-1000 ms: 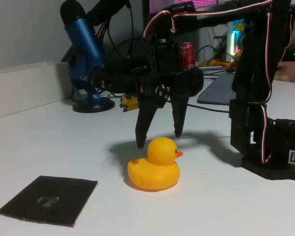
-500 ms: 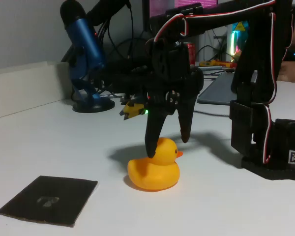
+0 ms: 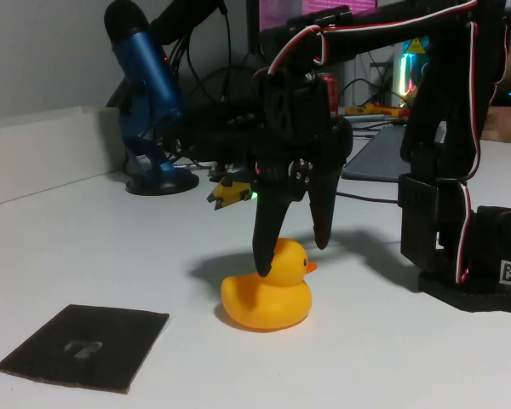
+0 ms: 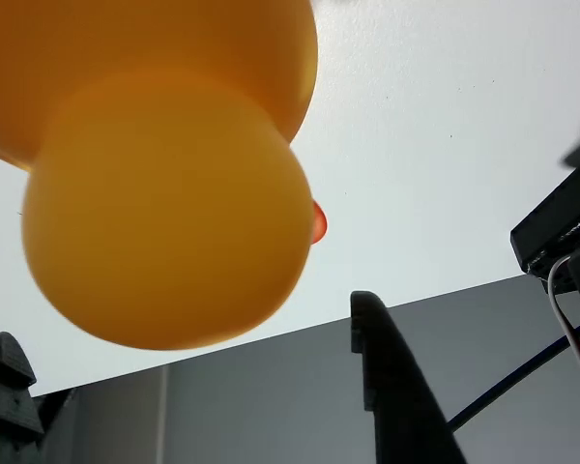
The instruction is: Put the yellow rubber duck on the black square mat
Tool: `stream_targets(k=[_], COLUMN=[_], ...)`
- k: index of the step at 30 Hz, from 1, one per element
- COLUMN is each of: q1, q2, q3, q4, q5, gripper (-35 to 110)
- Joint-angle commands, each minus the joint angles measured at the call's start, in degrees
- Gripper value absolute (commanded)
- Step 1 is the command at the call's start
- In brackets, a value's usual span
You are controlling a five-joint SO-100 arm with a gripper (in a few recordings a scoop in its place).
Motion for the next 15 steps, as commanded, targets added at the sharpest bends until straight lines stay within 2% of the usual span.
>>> stream_targets(k=[1,6,15], q1=[-1.23,-1.67,-1.67], q2=[1.23,1.14,-6.86], q3=[-1.76,-5.45,-7.38], q4=[-0.35,-0.35,-0.35], q5=[-0.09,4.92,5.36], gripper=[38,38,38])
